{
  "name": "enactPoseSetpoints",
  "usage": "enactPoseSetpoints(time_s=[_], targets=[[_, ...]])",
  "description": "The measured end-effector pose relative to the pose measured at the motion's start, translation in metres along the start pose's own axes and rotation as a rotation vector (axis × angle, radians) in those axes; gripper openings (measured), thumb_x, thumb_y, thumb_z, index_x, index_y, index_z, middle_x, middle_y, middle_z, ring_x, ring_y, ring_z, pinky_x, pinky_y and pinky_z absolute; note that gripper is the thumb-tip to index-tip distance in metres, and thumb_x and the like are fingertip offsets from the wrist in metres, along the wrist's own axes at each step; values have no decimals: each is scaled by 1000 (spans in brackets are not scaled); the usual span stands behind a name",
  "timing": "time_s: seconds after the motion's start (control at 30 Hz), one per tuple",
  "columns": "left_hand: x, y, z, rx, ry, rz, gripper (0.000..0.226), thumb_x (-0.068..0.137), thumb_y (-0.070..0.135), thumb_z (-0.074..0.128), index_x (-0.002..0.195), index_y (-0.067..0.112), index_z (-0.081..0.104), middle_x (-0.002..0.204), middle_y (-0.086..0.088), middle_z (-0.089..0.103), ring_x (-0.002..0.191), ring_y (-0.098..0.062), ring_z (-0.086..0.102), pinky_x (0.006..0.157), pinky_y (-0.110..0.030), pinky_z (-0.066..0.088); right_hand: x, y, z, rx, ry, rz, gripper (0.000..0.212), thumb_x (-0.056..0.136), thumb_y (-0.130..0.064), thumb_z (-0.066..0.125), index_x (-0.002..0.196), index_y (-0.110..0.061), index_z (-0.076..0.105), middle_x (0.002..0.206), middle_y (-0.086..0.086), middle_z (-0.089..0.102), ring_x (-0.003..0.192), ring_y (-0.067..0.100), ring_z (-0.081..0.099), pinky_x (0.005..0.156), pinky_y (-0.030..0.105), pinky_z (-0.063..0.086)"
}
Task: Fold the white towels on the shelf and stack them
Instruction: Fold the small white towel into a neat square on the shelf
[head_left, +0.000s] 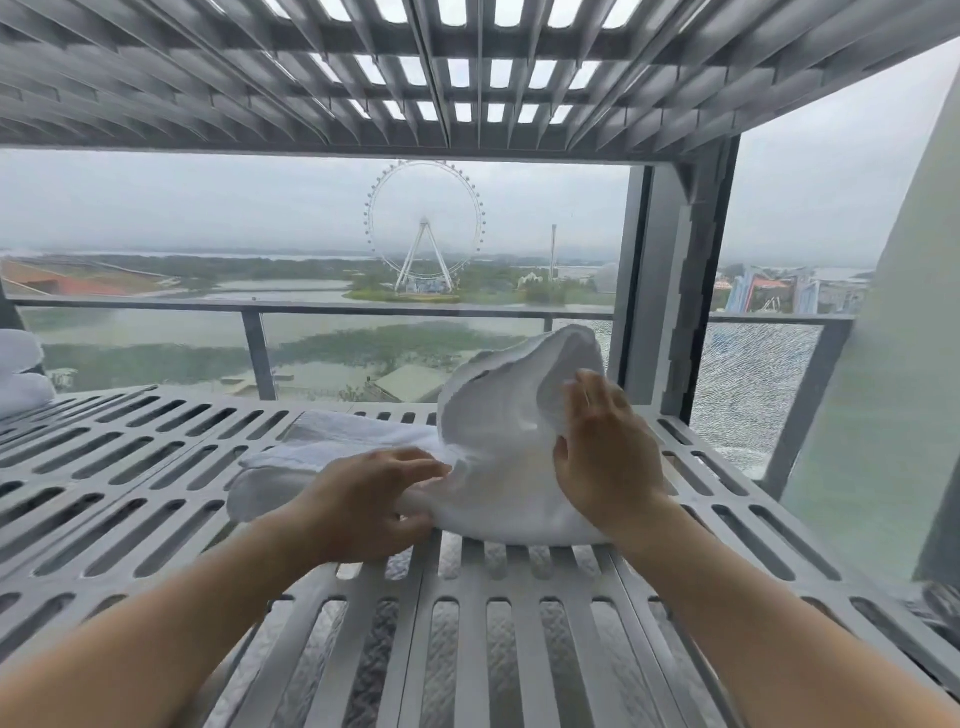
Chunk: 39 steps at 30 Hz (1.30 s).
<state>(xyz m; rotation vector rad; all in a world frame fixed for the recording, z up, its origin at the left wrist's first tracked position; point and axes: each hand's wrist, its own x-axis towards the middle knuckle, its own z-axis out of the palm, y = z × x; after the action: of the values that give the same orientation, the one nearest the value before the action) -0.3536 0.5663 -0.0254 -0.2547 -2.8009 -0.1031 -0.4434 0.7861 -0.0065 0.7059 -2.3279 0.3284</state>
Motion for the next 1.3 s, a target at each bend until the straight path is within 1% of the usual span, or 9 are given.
enactPoseSetpoints(time_s=[0.2, 0.3, 0.37, 0.47, 0.67, 0.8, 0.97, 1.2, 1.3], targets=[[1, 4, 10, 13, 75, 125, 37, 87, 34, 54, 124, 27, 53, 133, 11, 52, 116, -13, 53, 83, -37, 53, -5, -26, -3, 56, 142, -413, 74, 55, 1, 75, 124, -8, 53, 133, 15, 51, 123, 33, 48, 98, 47, 46], [0, 0, 9, -5, 101, 194, 32, 90, 27, 51, 122, 27, 55, 134, 7, 51, 112, -15, 54, 78, -37, 55, -1, -27, 5, -25, 23, -487, 87, 63, -2, 72, 140, -17, 36, 148, 12, 35, 138, 32, 28, 109, 51, 22], [0, -2, 8, -5, 97, 230, 32, 91, 26, 48, 122, 27, 54, 134, 5, 51, 111, -16, 55, 77, -37, 55, 3, -22, 11, -91, -150, -428, 87, 78, -5, 58, 147, -27, 10, 155, 4, 19, 143, 25, 11, 113, 50, 8], [-1, -7, 6, -17, 75, 234, 34, 93, 32, 45, 126, 30, 51, 133, 7, 52, 113, -13, 54, 81, -34, 53, 4, -11, 17, -139, -228, -277, 81, 84, -3, 43, 146, -33, 1, 140, 2, 37, 130, 23, 32, 104, 44, 25], [1, -13, 5, -48, 86, 114, 43, 91, 57, 30, 125, 39, 50, 125, 18, 55, 106, -6, 57, 82, -35, 53, 10, 7, 7, -244, 6, -43, 53, 82, 1, 41, 128, -25, 47, 115, 7, 52, 103, 27, 52, 85, 40, 42], [3, -10, 9, -80, 101, 60, 38, 89, 48, 50, 123, 32, 55, 123, 15, 57, 105, -8, 57, 84, -34, 52, 6, -2, 4, -323, -78, -19, 36, 74, -10, 54, 109, -19, 56, 123, 9, 38, 116, 27, 39, 100, 52, 30], [7, -5, 12, -109, 132, 24, 27, 87, 40, 55, 110, 28, 64, 112, 14, 61, 98, -10, 59, 81, -33, 50, 5, -24, 17, -177, -81, -366, 62, 79, -4, 53, 137, -20, 36, 149, 12, 21, 141, 28, 14, 113, 48, -6], [6, -6, 11, -91, 118, 102, 29, 89, 41, 53, 116, 32, 60, 112, 9, 60, 95, -9, 56, 78, -32, 51, 4, -26, 28, -76, -229, -390, 84, 82, 1, 50, 147, -25, 5, 157, 9, 3, 142, 27, 16, 108, 40, 28], [4, -11, 8, -73, 43, 139, 41, 86, 54, 50, 123, 37, 55, 117, 9, 56, 102, -7, 53, 82, -30, 50, 3, -22, 27, -105, -230, -239, 86, 82, 5, 43, 147, -26, -5, 144, 14, 36, 122, 31, 42, 96, 41, 38]])
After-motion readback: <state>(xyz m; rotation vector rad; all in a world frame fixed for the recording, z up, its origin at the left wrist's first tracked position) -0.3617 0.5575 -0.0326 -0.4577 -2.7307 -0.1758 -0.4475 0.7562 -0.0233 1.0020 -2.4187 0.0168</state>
